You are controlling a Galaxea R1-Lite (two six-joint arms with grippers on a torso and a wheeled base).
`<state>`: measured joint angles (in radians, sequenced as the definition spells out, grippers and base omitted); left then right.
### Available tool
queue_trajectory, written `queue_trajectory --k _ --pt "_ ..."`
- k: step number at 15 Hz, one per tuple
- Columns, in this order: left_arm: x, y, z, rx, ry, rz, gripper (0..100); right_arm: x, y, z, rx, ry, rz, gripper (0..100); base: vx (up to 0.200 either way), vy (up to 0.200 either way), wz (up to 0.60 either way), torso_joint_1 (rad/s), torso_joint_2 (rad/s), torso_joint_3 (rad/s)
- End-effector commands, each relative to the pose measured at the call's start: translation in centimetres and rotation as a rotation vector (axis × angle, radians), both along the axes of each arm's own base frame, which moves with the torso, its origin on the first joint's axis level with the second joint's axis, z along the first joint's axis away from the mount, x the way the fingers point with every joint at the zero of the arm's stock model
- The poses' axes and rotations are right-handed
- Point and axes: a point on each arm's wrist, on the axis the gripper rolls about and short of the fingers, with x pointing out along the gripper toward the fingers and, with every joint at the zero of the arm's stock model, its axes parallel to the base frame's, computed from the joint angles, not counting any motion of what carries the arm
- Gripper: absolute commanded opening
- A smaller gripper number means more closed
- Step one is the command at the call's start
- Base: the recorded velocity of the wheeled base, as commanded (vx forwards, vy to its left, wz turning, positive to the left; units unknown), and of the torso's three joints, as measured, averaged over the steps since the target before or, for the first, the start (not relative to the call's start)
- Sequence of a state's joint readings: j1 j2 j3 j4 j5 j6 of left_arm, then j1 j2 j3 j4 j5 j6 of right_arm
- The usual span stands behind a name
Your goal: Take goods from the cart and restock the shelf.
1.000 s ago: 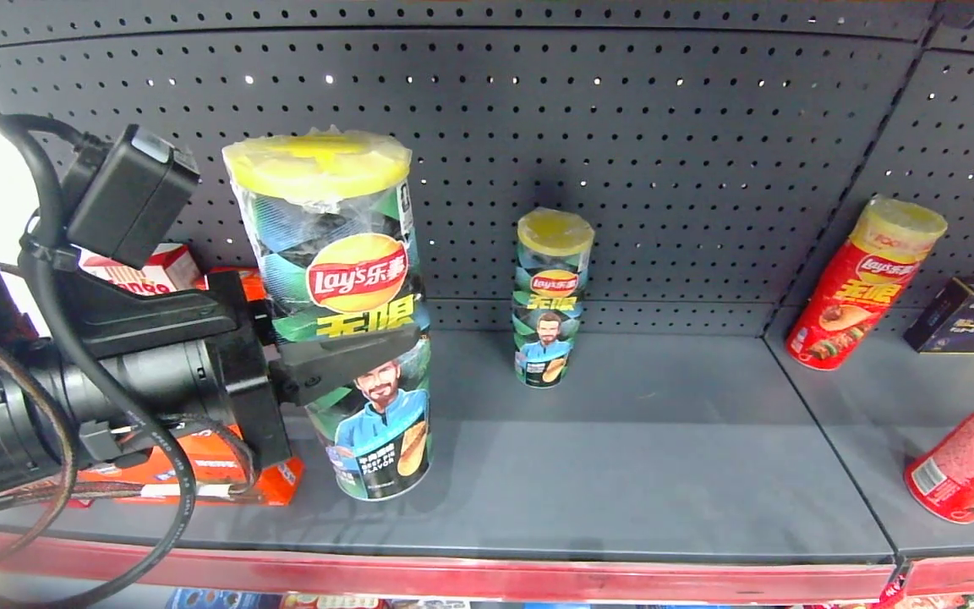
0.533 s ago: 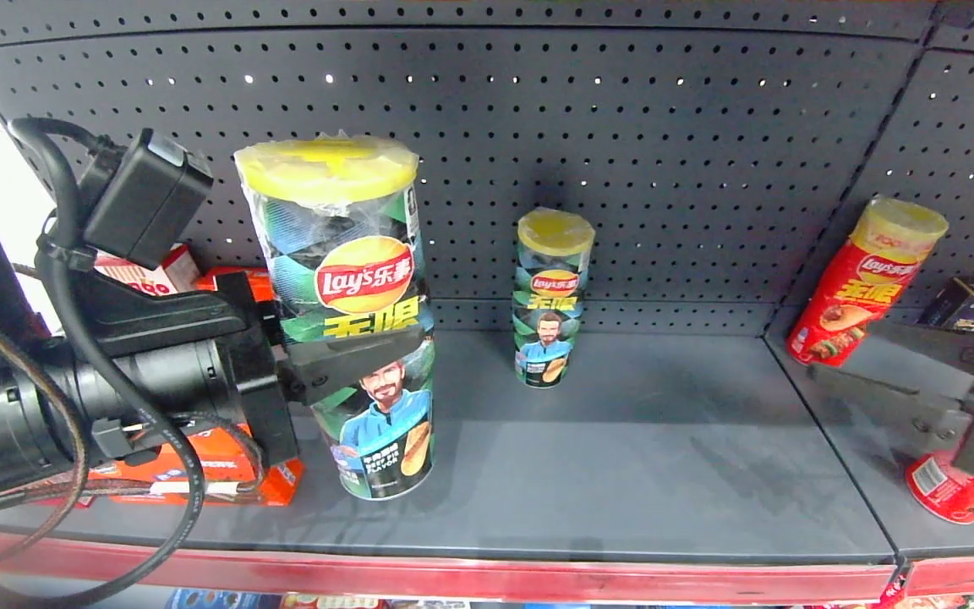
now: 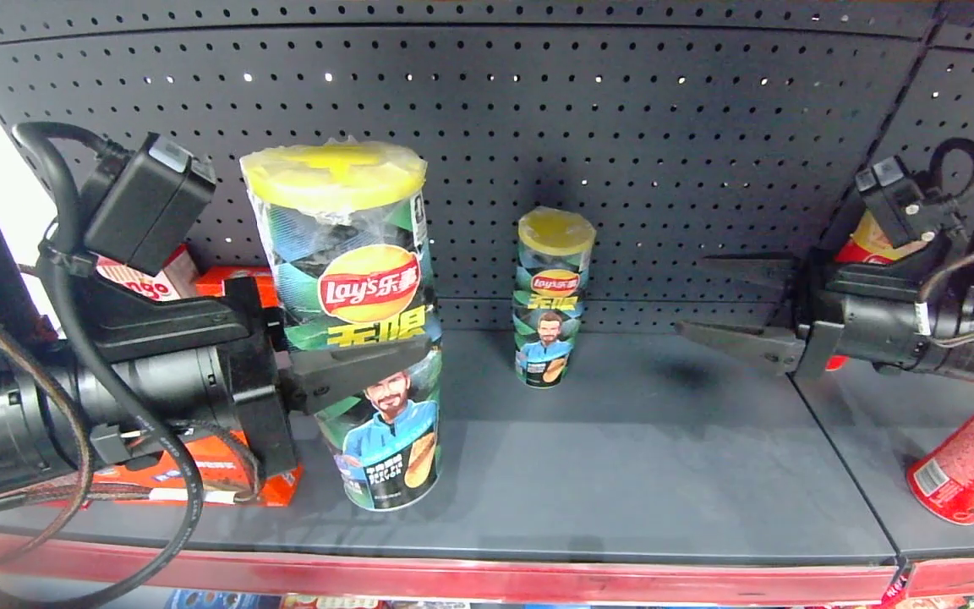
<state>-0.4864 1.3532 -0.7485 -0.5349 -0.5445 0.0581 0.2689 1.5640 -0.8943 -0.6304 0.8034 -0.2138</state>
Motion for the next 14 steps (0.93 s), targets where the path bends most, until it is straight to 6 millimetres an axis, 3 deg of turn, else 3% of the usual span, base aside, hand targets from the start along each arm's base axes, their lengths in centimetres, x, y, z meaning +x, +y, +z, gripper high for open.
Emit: queue_trajectory --k 1,6,14 --pt "0.0 0.1 -0.1 0.002 0.005 -0.009 0 3.1 1.4 -1.0 -0.011 0.017 0.052 100 0.000 0.000 0.00 0.000 0.00 0.000" --pt "1.3 0.2 1.2 -0.015 -0.028 0.012 0 6.6 3.8 -2.1 -0.014 -0.007 0.099 100 0.000 0.000 0.00 0.000 0.00 0.000" --pt "2.1 0.3 0.9 -0.011 -0.015 0.028 0 10.1 5.9 -4.9 -0.017 0.006 0.123 100 0.000 0.000 0.00 0.000 0.00 0.000"
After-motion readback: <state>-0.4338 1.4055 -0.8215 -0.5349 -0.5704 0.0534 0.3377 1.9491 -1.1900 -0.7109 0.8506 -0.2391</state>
